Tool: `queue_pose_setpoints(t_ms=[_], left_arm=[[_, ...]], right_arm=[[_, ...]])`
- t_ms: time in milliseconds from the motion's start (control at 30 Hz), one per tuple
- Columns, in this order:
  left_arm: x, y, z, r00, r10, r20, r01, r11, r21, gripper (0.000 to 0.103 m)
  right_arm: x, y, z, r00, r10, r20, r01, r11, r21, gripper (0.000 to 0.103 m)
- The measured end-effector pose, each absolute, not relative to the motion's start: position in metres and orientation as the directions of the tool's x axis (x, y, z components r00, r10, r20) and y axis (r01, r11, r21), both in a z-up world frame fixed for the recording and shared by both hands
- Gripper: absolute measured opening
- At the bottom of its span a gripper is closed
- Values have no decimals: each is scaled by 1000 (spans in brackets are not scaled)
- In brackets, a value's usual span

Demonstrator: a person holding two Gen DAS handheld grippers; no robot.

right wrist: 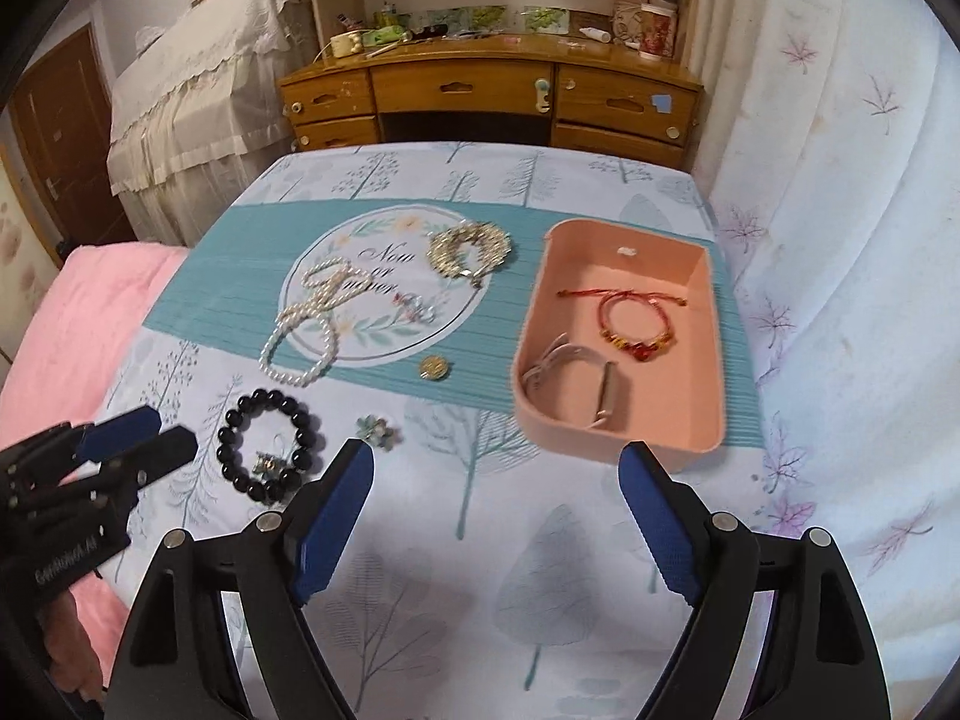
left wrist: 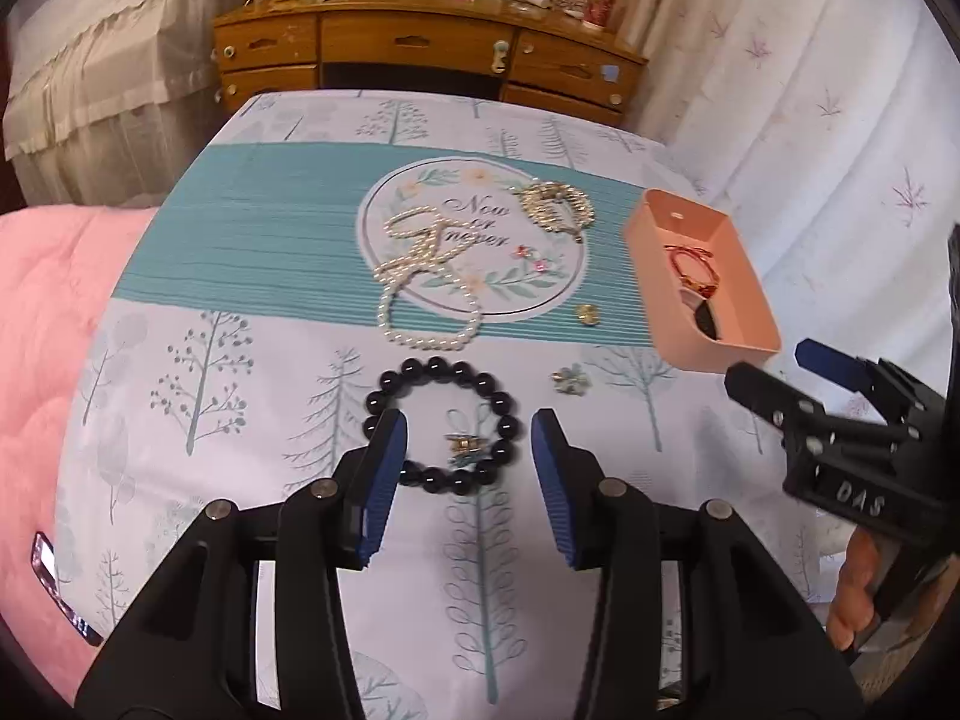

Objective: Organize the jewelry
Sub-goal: 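Grasp the black bead bracelet with the left tool while the right tool grasps the flower charm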

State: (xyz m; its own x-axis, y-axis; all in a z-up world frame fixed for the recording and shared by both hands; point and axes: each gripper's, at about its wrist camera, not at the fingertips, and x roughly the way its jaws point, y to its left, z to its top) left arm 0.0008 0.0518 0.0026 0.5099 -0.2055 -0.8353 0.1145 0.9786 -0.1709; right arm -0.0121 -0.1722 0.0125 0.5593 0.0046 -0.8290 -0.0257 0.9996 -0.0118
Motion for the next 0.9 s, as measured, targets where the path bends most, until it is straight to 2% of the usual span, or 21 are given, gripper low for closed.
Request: queue_pose_setpoints(t_ms=[200, 433, 500, 567, 767, 900], left_arm=[[10, 70, -15, 503, -143, -853, 65, 990, -127, 40], [22, 95, -33, 482, -111, -869, 23, 993, -114, 40], [27, 102, -41, 456, -123, -881, 8, 991, -134, 40], [33, 109, -49, 431, -139, -892, -7, 988, -157, 40], [52, 116, -64, 368, -190, -910, -14, 978, -210, 40], [64, 111, -71, 321, -216, -922, 5, 974, -227, 40]], right_arm=[[-6, -146, -4, 538, 12, -843, -60, 998, -25, 85], [18, -131, -20, 498, 86, -863, -86, 995, 50, 84], [26, -130, -25, 474, 117, -872, -89, 992, 85, 80], [36, -128, -32, 445, 138, -885, -90, 990, 109, 71], [70, -126, -53, 337, 210, -918, -75, 978, 196, 62], [89, -124, -66, 276, 222, -935, -73, 975, 210, 59]])
